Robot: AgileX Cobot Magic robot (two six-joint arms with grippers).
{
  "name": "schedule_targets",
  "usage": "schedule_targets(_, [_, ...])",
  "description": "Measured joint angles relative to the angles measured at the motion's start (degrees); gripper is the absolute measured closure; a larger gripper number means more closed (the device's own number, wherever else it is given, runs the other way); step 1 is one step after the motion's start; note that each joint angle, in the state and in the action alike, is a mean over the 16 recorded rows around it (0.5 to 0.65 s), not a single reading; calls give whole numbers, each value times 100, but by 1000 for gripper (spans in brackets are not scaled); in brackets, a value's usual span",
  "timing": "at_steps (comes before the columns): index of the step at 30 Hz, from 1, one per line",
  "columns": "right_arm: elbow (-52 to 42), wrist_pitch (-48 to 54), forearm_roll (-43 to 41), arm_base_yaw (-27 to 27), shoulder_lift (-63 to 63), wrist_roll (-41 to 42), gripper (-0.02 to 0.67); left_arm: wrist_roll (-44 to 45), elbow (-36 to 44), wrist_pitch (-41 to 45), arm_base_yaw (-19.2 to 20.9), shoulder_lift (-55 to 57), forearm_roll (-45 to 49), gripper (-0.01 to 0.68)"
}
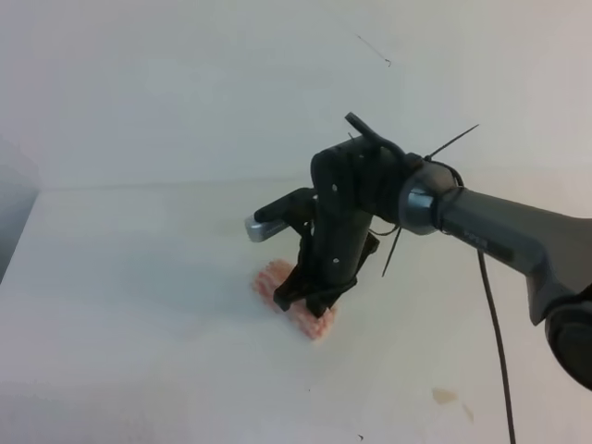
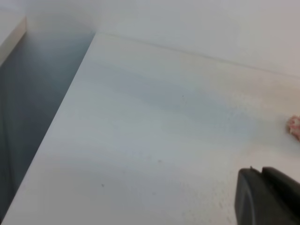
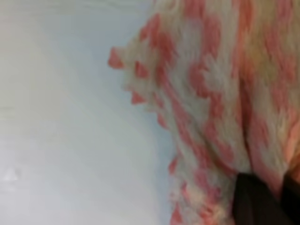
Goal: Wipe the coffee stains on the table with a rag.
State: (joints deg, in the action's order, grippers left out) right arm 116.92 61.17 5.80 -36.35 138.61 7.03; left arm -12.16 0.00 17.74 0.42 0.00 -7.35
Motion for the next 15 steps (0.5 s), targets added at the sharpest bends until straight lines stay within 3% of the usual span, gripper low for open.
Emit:
schedule_targets(8, [-161,325,-41,586,-86,32,617,0,0,5,0,0,0,674])
schedule_targets(15, [-1020,-44,13,994,-544,80,617,0,16,11,0,0,0,674])
